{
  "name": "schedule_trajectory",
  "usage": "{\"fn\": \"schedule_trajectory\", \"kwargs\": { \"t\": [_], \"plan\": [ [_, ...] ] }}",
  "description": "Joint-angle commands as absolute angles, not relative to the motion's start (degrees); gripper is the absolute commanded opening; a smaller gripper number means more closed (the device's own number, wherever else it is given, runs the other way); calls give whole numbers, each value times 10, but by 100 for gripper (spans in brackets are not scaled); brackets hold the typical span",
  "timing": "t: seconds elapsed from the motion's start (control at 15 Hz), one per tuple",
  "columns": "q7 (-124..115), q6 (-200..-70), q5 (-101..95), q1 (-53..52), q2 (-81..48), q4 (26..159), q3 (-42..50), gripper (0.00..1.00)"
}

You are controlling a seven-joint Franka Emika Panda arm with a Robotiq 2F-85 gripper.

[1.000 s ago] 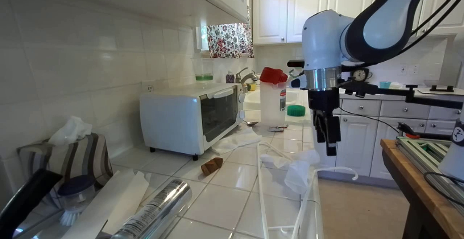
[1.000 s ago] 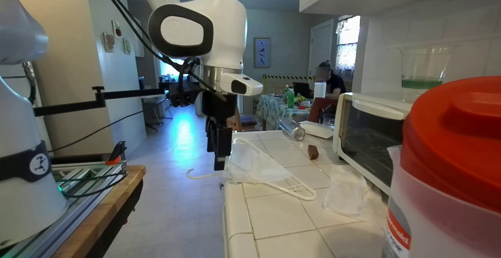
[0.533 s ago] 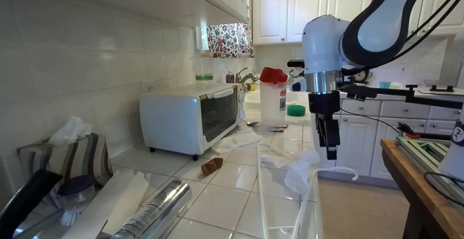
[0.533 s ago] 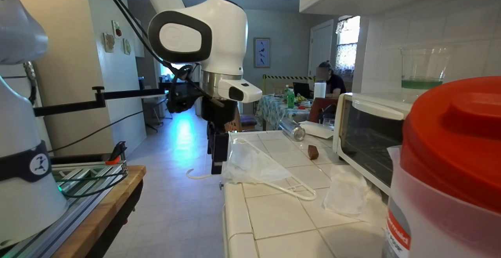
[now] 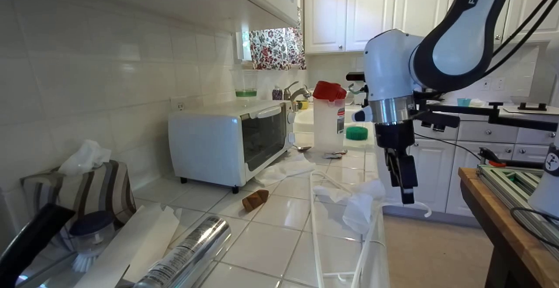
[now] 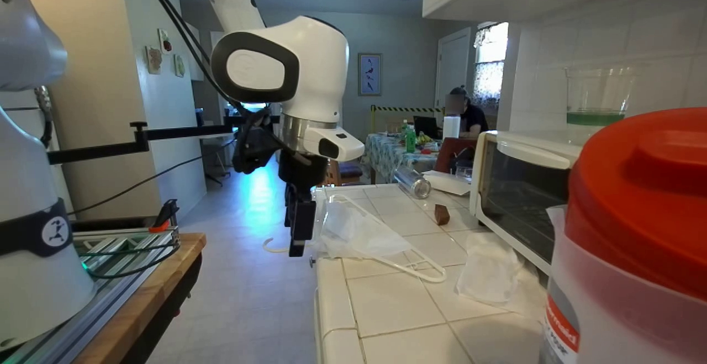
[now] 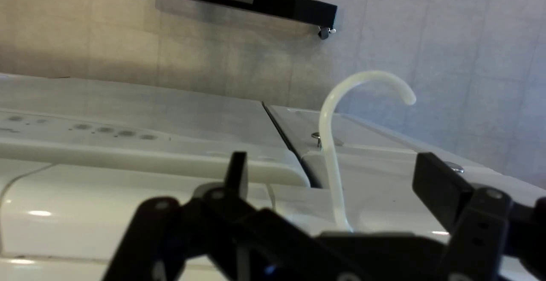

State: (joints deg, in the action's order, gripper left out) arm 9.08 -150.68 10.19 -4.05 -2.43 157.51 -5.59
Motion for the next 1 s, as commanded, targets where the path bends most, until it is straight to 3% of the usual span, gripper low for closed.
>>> {"fn": "schedule_trajectory", "kwargs": {
  "t": [0.0, 0.67, 0.73, 0.93],
  "plan": [
    [102, -1523, 108, -42, -39, 1574, -58, 100],
    [95, -1566, 105, -37, -66, 1574, -61, 99],
    [95, -1565, 104, -37, -68, 1574, -61, 78],
    [98, -1566, 105, -36, -69, 1574, -62, 62]
  ]
}}
